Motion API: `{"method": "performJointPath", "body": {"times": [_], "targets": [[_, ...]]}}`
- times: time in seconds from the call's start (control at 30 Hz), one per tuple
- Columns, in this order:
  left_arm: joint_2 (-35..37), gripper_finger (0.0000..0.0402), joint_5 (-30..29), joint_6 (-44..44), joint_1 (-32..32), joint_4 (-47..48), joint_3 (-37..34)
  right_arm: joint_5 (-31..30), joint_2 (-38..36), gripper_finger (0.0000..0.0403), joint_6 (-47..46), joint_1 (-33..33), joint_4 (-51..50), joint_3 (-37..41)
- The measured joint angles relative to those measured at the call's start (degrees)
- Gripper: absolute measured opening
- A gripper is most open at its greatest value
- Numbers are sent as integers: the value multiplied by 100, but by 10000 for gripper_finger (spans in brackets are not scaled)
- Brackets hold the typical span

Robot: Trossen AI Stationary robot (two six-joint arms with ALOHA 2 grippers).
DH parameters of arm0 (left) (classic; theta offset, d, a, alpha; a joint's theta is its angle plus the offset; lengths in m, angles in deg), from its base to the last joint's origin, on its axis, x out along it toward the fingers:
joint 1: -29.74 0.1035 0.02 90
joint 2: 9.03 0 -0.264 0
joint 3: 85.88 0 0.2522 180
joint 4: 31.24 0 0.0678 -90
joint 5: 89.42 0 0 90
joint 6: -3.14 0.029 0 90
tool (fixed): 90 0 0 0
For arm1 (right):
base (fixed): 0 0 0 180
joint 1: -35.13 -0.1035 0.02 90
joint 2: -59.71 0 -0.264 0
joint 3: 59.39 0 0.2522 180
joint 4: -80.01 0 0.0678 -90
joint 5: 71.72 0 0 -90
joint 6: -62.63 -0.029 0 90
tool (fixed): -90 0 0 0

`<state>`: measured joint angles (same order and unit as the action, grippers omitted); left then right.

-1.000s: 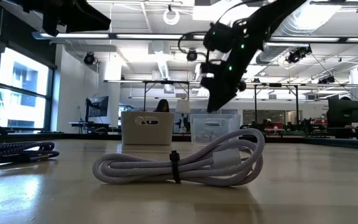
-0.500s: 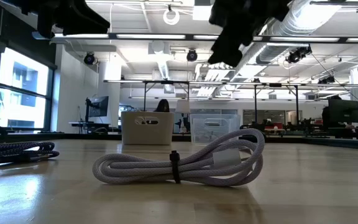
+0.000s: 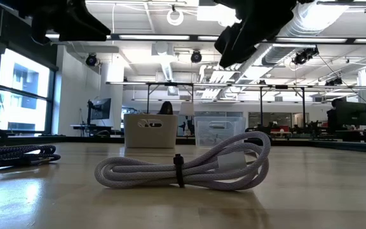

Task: Pick & Place USB Port
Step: Put the purple charger cable into the transparent bin

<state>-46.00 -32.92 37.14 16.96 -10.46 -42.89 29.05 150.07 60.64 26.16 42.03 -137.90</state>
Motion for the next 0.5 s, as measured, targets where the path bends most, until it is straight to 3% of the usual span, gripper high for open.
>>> {"method": "performJointPath", "body": {"times": [0.27,0.5], "targets": [[-2,163,1002,-933,0,294,0,-439,505,192,-1099,-290,351,0],[-3,163,1886,-1729,0,510,-201,-89,912,206,-1609,-688,992,0]]}}
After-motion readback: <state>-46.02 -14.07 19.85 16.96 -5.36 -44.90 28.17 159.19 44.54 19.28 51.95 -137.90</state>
